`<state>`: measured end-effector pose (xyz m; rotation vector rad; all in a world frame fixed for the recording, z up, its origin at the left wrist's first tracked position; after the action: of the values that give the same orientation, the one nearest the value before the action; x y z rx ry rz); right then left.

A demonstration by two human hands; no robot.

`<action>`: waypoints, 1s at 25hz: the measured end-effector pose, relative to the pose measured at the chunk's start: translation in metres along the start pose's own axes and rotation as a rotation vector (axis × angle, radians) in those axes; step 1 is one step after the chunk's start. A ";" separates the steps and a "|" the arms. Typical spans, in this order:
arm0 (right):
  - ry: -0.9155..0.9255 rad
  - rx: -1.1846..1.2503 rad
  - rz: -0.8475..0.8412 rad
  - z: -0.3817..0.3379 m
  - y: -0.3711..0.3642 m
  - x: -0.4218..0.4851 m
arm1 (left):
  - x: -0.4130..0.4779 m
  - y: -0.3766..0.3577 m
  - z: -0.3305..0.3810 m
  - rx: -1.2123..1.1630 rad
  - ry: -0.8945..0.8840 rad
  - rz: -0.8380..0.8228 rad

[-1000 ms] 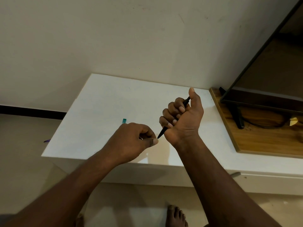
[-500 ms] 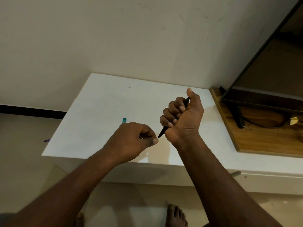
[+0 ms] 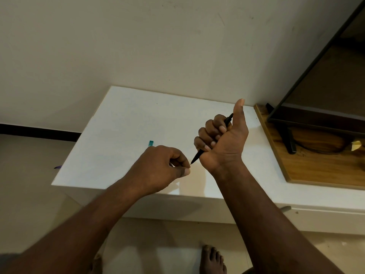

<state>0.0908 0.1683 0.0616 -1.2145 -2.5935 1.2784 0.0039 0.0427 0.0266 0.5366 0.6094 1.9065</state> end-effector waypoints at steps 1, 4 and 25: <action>0.001 -0.009 0.007 0.000 0.000 0.000 | 0.000 0.000 0.000 -0.002 0.000 0.002; 0.004 -0.036 0.038 0.000 0.002 0.001 | 0.000 -0.001 -0.002 -0.004 0.000 0.003; -0.067 0.099 -0.095 0.004 -0.002 0.000 | 0.000 -0.002 -0.003 0.010 0.001 -0.002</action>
<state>0.0878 0.1645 0.0602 -1.0383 -2.5629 1.4334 0.0032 0.0429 0.0233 0.5412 0.6205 1.9024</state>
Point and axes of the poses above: each hand's wrist, its own x-axis towards the middle knuckle, its own y-axis out of the back of the hand, z = x × y, the point moved 6 cm from there along x, towards the middle knuckle, and after that the axes turned 10 degrees about -y, right-handed, at the moved point
